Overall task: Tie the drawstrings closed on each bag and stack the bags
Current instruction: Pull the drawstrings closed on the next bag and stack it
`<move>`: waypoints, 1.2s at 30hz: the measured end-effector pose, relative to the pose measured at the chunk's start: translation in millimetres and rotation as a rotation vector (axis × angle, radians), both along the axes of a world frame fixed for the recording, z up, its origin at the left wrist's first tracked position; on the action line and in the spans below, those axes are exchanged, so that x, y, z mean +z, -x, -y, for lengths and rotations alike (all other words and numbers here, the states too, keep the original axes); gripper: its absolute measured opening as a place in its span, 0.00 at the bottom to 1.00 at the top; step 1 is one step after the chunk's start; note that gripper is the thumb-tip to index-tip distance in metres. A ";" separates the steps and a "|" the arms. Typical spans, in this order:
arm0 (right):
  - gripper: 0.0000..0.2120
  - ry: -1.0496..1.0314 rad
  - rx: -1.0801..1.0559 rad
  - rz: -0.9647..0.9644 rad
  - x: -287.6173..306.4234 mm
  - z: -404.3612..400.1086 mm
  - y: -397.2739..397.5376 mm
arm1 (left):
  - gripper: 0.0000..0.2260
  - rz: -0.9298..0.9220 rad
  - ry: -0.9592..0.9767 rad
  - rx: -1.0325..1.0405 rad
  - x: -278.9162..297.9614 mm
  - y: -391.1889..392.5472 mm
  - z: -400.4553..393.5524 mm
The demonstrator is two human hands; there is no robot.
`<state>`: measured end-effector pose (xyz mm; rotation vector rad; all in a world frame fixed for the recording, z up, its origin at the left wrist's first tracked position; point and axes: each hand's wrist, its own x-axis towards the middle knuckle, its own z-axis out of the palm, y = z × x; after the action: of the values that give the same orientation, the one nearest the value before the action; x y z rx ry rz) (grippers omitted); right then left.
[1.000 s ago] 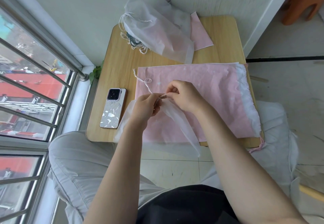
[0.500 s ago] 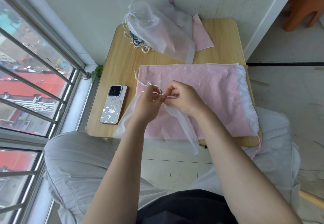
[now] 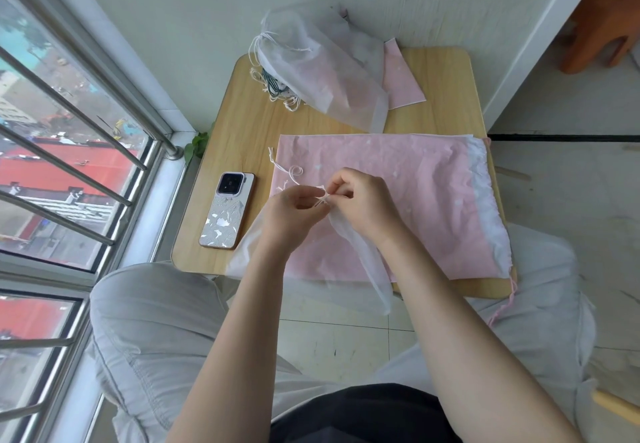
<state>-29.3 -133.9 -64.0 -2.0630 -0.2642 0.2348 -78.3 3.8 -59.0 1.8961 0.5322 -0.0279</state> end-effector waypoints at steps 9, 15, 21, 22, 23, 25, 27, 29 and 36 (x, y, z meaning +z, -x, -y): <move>0.07 0.122 0.090 -0.001 5.2 2.4 0.4 | 0.08 0.148 -0.144 -0.001 1.2 1.0 12.3; 0.08 0.325 0.226 0.052 12.4 1.7 2.1 | 0.08 0.187 -0.249 -0.056 -4.7 0.6 10.0; 0.12 0.117 0.248 -0.388 12.7 3.8 -0.7 | 0.07 0.209 -0.349 -0.103 -9.3 2.4 9.1; 0.10 0.018 0.213 -0.459 11.4 6.0 -1.2 | 0.07 0.225 -0.340 -0.110 -10.4 2.4 8.5; 0.09 -0.076 0.178 -0.518 9.2 8.4 -1.5 | 0.07 0.236 -0.331 -0.115 -12.0 2.2 7.8; 0.10 -0.224 0.122 -0.605 5.5 11.1 -1.4 | 0.04 0.235 -0.305 -0.125 -13.9 1.7 5.1; 0.12 -0.321 0.085 -0.663 4.0 10.8 -0.6 | 0.04 0.216 -0.249 -0.138 -13.6 2.8 2.8; 0.12 -0.360 0.058 -0.684 5.0 9.7 -0.6 | 0.05 0.218 -0.207 -0.149 -11.6 4.5 2.0; 0.06 -0.446 0.006 -0.672 2.7 9.7 -3.8 | 0.07 0.261 -0.276 -0.103 -12.1 1.6 -1.5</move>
<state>-25.5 -143.6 -61.3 -1.4456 0.0888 0.7769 -79.9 5.3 -71.1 2.1536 0.2696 0.2340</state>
